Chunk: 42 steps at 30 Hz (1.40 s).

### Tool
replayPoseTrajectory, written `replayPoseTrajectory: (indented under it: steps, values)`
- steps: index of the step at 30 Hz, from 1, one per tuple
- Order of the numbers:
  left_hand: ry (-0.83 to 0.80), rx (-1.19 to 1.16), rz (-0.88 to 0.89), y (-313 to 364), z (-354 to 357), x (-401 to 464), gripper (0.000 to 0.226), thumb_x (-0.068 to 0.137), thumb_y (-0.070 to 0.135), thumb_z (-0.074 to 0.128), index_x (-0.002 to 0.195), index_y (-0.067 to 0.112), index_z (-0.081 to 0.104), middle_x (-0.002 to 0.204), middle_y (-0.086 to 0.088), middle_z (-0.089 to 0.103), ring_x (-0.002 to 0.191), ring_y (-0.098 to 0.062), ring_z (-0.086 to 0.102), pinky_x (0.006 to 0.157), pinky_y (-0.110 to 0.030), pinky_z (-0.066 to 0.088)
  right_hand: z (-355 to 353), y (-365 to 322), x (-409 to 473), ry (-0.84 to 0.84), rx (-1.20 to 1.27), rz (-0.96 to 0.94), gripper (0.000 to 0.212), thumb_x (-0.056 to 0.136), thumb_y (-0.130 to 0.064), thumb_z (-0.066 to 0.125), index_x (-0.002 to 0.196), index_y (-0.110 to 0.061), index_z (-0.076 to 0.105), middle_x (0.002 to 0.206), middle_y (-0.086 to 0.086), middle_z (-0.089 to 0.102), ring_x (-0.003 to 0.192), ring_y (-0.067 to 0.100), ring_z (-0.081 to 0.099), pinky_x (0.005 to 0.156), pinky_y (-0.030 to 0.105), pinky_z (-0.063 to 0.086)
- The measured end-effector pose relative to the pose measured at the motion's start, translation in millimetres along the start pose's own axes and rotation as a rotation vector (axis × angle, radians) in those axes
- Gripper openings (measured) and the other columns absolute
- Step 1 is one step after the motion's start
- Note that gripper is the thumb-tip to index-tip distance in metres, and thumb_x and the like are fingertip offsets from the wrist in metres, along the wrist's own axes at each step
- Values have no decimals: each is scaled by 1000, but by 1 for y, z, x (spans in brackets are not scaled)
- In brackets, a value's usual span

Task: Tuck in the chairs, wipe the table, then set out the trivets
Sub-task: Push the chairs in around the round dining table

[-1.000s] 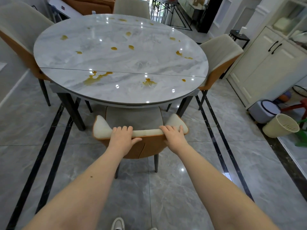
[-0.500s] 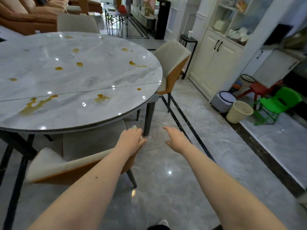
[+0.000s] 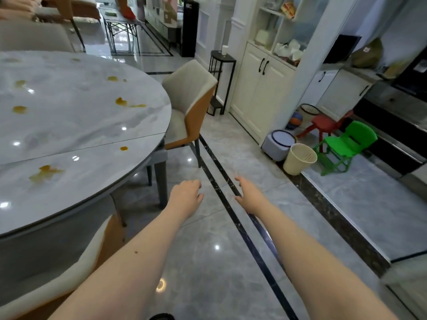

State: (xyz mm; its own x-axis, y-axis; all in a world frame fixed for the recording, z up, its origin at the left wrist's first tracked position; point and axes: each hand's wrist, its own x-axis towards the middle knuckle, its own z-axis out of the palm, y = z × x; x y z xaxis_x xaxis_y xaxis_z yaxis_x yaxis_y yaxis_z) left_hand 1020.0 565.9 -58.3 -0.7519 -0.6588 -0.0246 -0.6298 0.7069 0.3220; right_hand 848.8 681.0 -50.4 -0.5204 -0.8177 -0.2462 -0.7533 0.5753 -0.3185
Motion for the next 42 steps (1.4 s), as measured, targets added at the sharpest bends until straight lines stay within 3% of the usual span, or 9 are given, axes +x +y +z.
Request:
replayPoseTrajectory:
  steps: [13, 19, 27, 35, 38, 40, 42]
  values:
    - [-22, -60, -42, 22, 7, 266, 25, 96, 29, 45, 113, 14, 54, 109, -5, 62, 98, -25, 59, 85, -39, 50, -81, 57, 229, 16, 49, -20, 58, 94, -19, 55, 146, -18, 27, 145, 7, 42, 130, 24, 44, 106, 38, 39]
    - [-5, -40, 4, 45, 4, 388, 20, 95, 27, 46, 108, 14, 54, 103, -5, 61, 91, -23, 58, 74, -35, 49, -129, 83, 328, 56, 80, -46, 59, 94, -21, 55, 146, -18, 28, 145, 7, 41, 131, 23, 43, 107, 35, 37]
    - [36, -100, -67, 75, 24, 554, 30, 95, 28, 47, 121, 14, 52, 115, -4, 60, 97, -21, 60, 78, -32, 48, -182, 149, 484, 22, 105, -76, 58, 95, -19, 54, 147, -17, 27, 145, 9, 41, 130, 24, 43, 103, 31, 37]
    - [195, -153, -242, 107, -3, 722, 30, 93, 26, 51, 120, 13, 53, 112, -6, 60, 98, -22, 59, 83, -38, 51, -272, 196, 653, -27, 33, -194, 57, 94, -16, 53, 146, -15, 30, 144, 10, 41, 130, 24, 43, 105, 32, 35]
    - [293, -134, -289, 97, -16, 762, 29, 91, 24, 52, 119, 13, 52, 111, -5, 59, 96, -21, 58, 82, -36, 51, -292, 194, 705, -51, 2, -244, 58, 93, -16, 55, 145, -17, 29, 144, 10, 42, 128, 26, 44, 103, 33, 36]
    - [375, -111, -338, 85, -25, 792, 26, 91, 22, 53, 115, 12, 53, 109, -5, 59, 96, -20, 57, 81, -29, 47, -299, 183, 742, -64, -7, -298, 58, 93, -15, 55, 145, -17, 30, 144, 10, 42, 129, 25, 44, 104, 33, 36]
    - [415, -92, -434, 65, -33, 825, 27, 92, 22, 51, 116, 10, 52, 113, -8, 57, 101, -23, 55, 80, -31, 41, -302, 168, 782, -71, -16, -371, 58, 93, -16, 56, 145, -16, 30, 145, 9, 41, 130, 24, 43, 106, 33, 35]
